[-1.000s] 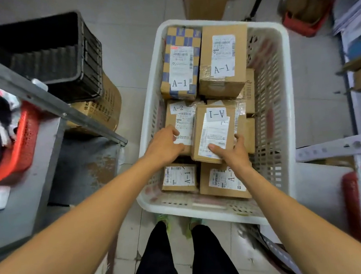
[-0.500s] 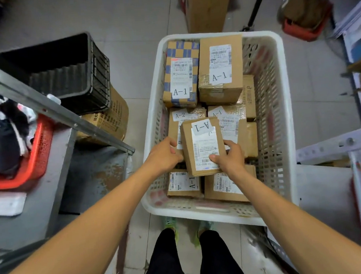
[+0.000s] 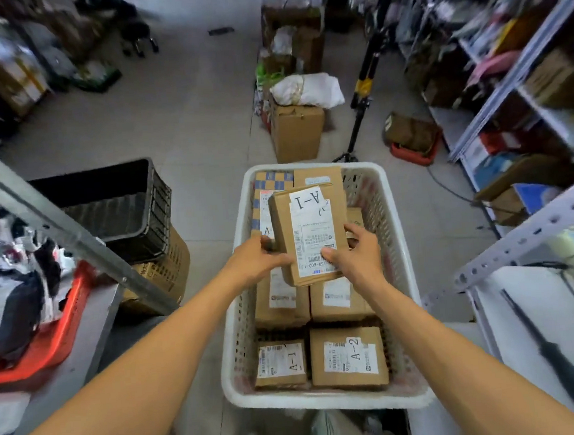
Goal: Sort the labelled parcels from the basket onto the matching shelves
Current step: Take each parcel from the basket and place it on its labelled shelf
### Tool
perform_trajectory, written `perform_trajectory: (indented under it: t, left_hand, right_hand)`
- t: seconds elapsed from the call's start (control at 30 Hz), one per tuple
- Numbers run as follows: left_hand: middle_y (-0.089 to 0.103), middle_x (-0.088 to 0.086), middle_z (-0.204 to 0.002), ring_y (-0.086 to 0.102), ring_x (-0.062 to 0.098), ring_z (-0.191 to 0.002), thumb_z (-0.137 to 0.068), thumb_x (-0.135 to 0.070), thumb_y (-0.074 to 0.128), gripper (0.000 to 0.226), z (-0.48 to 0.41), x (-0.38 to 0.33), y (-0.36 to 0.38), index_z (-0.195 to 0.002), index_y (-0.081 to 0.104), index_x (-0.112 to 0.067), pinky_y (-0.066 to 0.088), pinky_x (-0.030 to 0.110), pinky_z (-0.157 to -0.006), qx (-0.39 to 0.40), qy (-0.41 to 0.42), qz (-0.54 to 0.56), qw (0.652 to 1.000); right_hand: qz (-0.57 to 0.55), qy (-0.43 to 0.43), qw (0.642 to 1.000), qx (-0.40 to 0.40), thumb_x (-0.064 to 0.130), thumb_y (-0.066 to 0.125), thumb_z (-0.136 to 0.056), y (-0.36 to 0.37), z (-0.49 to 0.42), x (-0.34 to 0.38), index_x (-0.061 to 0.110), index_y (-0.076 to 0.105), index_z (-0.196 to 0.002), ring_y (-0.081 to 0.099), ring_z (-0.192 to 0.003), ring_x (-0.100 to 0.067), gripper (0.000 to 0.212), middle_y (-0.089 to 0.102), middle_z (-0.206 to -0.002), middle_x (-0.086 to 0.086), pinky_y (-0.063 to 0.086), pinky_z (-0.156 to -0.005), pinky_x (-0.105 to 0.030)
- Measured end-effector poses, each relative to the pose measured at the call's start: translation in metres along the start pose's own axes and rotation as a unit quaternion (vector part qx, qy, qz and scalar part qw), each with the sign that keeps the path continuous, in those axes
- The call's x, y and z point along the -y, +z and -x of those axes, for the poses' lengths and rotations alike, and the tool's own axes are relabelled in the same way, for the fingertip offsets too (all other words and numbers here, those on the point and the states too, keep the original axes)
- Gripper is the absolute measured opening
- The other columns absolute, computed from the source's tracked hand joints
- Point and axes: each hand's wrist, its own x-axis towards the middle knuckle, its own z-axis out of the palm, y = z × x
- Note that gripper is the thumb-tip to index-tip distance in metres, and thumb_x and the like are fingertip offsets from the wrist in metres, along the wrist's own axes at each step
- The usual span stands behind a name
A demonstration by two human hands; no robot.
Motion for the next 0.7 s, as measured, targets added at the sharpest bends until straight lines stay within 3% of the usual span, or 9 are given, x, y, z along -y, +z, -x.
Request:
perform_trajectory:
  t: [0.13,0.23,0.3,0.4,0.47,0.53,0.6,0.7]
  left_hand:
    - [0.064,0.005,-0.114,0.064,0.009,-0.088,-0.077,-0.019,0.078,0.062,0.011,-0.047,-0.032,-0.126,0.041,-0.019,0.052,0.019,-0.066,0.045,0.070,0.126,0.988]
    - [0.067,0.004,-0.107,0.064,0.007,-0.089,-0.073,-0.015,0.081,0.070,0.024,-0.073,-0.055,-0.131,0.042,-0.019,0.048,0.015,-0.059,0.053,0.122,0.166,0.977]
    - [0.063,0.002,-0.106,0.062,0.007,-0.093,-0.072,-0.013,0.082,0.070,0.039,-0.083,-0.065,-0.129,0.044,-0.025,0.051,0.016,-0.063,0.073,0.151,0.172,0.971]
    - [0.060,0.008,-0.118,0.060,0.019,-0.108,-0.061,-0.022,0.088,0.082,0.055,-0.084,-0.067,-0.130,0.045,-0.032,0.053,0.038,-0.090,0.115,0.162,0.165,0.966]
    - [0.059,0.009,-0.120,0.059,0.022,-0.112,-0.057,-0.027,0.084,0.081,0.064,-0.083,-0.065,-0.129,0.046,-0.036,0.049,0.047,-0.098,0.134,0.177,0.167,0.961]
    - [0.059,0.008,-0.118,0.058,0.021,-0.112,-0.062,-0.026,0.082,0.076,0.074,-0.082,-0.061,-0.128,0.046,-0.037,0.048,0.044,-0.098,0.152,0.189,0.161,0.957]
    - [0.058,0.004,-0.114,0.057,0.015,-0.107,-0.074,-0.020,0.081,0.069,0.089,-0.083,-0.059,-0.130,0.045,-0.037,0.050,0.035,-0.089,0.169,0.204,0.147,0.953]
    - [0.061,0.001,-0.117,0.057,0.014,-0.111,-0.079,-0.037,0.075,0.059,0.108,-0.085,-0.055,-0.130,0.046,-0.038,0.049,0.031,-0.084,0.181,0.239,0.103,0.948]
  right_hand:
    - [-0.035,-0.077,0.995,-0.043,-0.002,0.078,-0.072,-0.013,0.012,0.057,0.011,0.054,-0.127,0.065,-0.105,-0.016,0.061,0.067,-0.115,-0.004,0.059,-0.081,-0.033]
    - [-0.034,-0.122,0.991,-0.049,0.001,0.081,-0.071,-0.026,0.031,0.089,0.017,0.048,-0.131,0.062,-0.100,0.003,0.071,0.063,-0.116,0.004,0.052,-0.075,-0.013]
    - [-0.038,-0.135,0.990,-0.019,0.001,0.078,-0.074,-0.030,0.047,0.103,0.026,0.038,-0.134,0.060,-0.095,0.014,0.076,0.058,-0.117,0.013,0.049,-0.071,-0.008]
    - [-0.052,-0.135,0.989,-0.005,0.006,0.071,-0.084,-0.034,0.068,0.109,0.027,0.025,-0.145,0.062,-0.109,-0.004,0.079,0.058,-0.130,0.003,0.055,-0.079,-0.021]
    - [-0.062,-0.137,0.989,-0.014,0.005,0.067,-0.086,-0.035,0.088,0.109,0.028,0.019,-0.149,0.063,-0.110,-0.008,0.082,0.056,-0.133,0.000,0.055,-0.079,-0.023]
    - [-0.069,-0.127,0.989,-0.038,0.003,0.068,-0.085,-0.036,0.109,0.107,0.028,0.018,-0.150,0.064,-0.106,-0.003,0.085,0.055,-0.134,0.000,0.055,-0.073,-0.019]
    - [-0.092,-0.121,0.986,-0.067,-0.001,0.068,-0.084,-0.037,0.130,0.104,0.027,0.020,-0.150,0.064,-0.103,-0.003,0.086,0.055,-0.135,-0.004,0.055,-0.071,-0.020]
    - [-0.119,-0.121,0.981,-0.098,-0.003,0.067,-0.083,-0.043,0.162,0.101,0.028,0.021,-0.150,0.065,-0.105,-0.012,0.087,0.056,-0.134,-0.007,0.058,-0.073,-0.028]
